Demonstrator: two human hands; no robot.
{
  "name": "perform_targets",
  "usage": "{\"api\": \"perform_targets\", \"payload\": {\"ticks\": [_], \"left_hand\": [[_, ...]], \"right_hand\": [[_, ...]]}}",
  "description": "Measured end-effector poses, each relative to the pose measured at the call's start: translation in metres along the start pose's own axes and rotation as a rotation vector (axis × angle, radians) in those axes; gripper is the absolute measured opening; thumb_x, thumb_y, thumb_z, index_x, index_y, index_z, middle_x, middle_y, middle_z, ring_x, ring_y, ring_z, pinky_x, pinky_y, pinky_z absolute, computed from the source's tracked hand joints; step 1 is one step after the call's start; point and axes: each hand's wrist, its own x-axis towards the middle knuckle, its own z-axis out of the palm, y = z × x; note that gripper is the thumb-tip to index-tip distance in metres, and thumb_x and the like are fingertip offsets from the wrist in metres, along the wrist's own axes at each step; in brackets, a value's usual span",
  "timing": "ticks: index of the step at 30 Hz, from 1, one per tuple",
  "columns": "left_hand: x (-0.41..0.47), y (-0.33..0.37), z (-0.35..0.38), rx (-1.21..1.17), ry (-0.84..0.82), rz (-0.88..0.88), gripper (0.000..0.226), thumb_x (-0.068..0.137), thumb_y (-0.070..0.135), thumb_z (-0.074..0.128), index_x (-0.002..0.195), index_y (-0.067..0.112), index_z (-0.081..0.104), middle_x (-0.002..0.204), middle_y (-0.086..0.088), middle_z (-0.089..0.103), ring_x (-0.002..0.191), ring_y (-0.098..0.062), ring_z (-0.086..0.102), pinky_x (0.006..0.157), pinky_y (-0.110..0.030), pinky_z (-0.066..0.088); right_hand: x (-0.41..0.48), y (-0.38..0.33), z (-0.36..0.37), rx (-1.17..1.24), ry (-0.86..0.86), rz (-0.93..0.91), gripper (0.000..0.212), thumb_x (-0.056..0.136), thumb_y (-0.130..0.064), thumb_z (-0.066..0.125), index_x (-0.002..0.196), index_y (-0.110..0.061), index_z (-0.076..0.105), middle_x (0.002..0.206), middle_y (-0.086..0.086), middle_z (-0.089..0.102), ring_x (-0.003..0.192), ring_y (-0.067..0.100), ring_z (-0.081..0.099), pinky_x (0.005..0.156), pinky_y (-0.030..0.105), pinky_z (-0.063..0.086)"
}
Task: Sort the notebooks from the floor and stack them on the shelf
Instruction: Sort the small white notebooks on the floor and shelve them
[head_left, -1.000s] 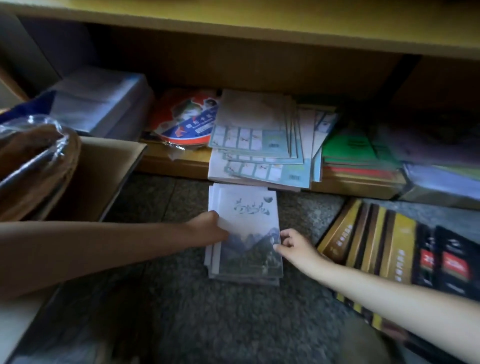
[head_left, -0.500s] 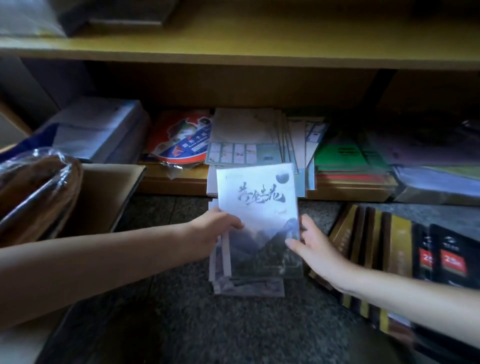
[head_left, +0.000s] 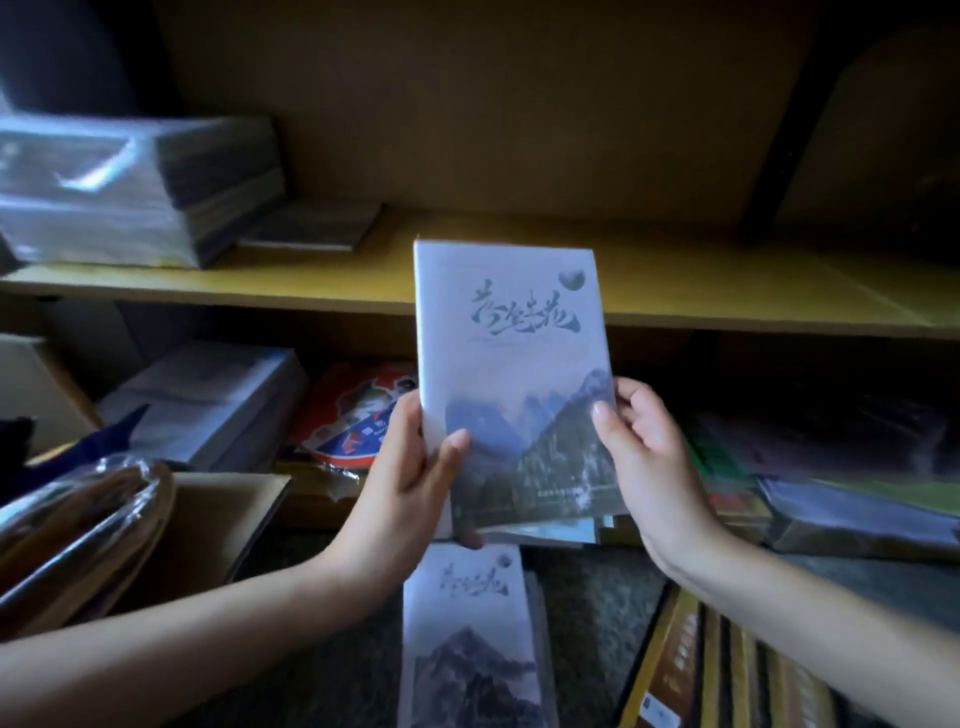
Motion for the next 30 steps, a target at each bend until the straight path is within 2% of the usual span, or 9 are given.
{"api": "perform_targets", "payload": {"ticks": [3,7,11,14,17,21,24,27,30], "left_hand": [[0.019,0.017,-0.010,-0.024,0.184,0.013,0.013,0.095,0.018,0.044,0.108,0.013,0.047,0.078,-0.001,0.058,0.049,-0.009,0.059,0.034,-0.024,0.043],[0.060,0.031,-0.045,-0.008,0.337,0.004,0.006,0.097,0.019,0.047,0.100,0.016,0.052,0.075,0.009,0.064,0.059,-0.005,0.062,0.037,-0.021,0.045],[0.104,0.045,-0.080,0.045,0.370,-0.090,0.010,0.096,0.017,0.051,0.098,0.009,0.056,0.079,-0.006,0.061,0.045,-0.002,0.058,0.032,-0.015,0.039],[0.127,0.050,-0.103,0.045,0.415,-0.208,0.005,0.093,0.008,0.054,0.093,0.006,0.059,0.071,-0.005,0.053,0.035,0.000,0.051,0.032,-0.012,0.038],[0.141,0.051,-0.127,-0.167,0.453,-0.263,0.040,0.086,-0.005,0.059,0.125,-0.004,0.051,0.083,-0.009,0.058,0.052,-0.007,0.061,0.043,-0.013,0.048],[0.146,0.045,-0.147,-0.146,0.511,-0.206,0.051,0.084,-0.009,0.061,0.132,-0.008,0.044,0.110,-0.017,0.061,0.067,-0.011,0.066,0.056,-0.011,0.053],[0.150,0.034,-0.156,0.092,0.580,-0.109,0.055,0.081,-0.004,0.067,0.132,-0.002,0.048,0.125,-0.016,0.057,0.085,-0.016,0.065,0.069,-0.014,0.053],[0.160,0.033,-0.167,0.236,0.565,-0.037,0.051,0.081,0.003,0.069,0.129,0.004,0.053,0.130,-0.013,0.055,0.116,-0.021,0.054,0.096,-0.027,0.042],[0.168,0.033,-0.175,0.403,0.508,-0.009,0.046,0.082,0.009,0.068,0.125,0.013,0.055,0.134,-0.012,0.048,0.124,-0.020,0.045,0.098,-0.024,0.035]], "right_hand": [[0.019,-0.020,0.013,0.081,-0.132,0.035,0.023,0.096,-0.013,0.048,0.116,-0.022,0.051,0.098,0.000,0.070,0.091,0.017,0.066,0.080,0.031,0.052],[0.036,-0.041,0.034,0.082,-0.303,-0.049,0.043,0.090,0.002,0.053,0.111,-0.029,0.034,0.104,0.006,0.061,0.066,0.013,0.065,0.055,0.024,0.051],[0.067,-0.044,0.074,-0.051,-0.391,-0.110,0.033,0.090,0.006,0.049,0.104,-0.024,0.049,0.104,-0.003,0.054,0.058,0.002,0.056,0.050,0.018,0.047],[0.094,-0.045,0.107,-0.112,-0.333,-0.024,0.026,0.094,-0.003,0.048,0.117,-0.014,0.052,0.084,-0.001,0.055,0.055,0.005,0.050,0.049,0.015,0.045],[0.116,-0.050,0.135,-0.086,-0.329,0.099,0.028,0.097,-0.009,0.046,0.125,-0.009,0.048,0.071,0.004,0.052,0.054,0.009,0.050,0.050,0.019,0.051],[0.131,-0.060,0.162,-0.108,-0.354,0.163,0.027,0.098,-0.009,0.043,0.124,-0.005,0.044,0.074,0.005,0.050,0.052,0.012,0.051,0.051,0.023,0.053],[0.139,-0.059,0.178,-0.258,-0.293,0.070,0.020,0.096,-0.014,0.050,0.115,-0.008,0.048,0.079,0.003,0.051,0.052,0.013,0.053,0.044,0.022,0.052],[0.148,-0.054,0.192,-0.514,-0.253,-0.078,0.008,0.092,-0.020,0.057,0.091,-0.014,0.051,0.083,0.001,0.056,0.069,0.022,0.063,0.063,0.038,0.058],[0.155,-0.049,0.209,-0.716,-0.248,-0.172,0.008,0.093,-0.021,0.055,0.088,-0.017,0.051,0.092,0.001,0.058,0.085,0.022,0.058,0.068,0.033,0.046]]}}
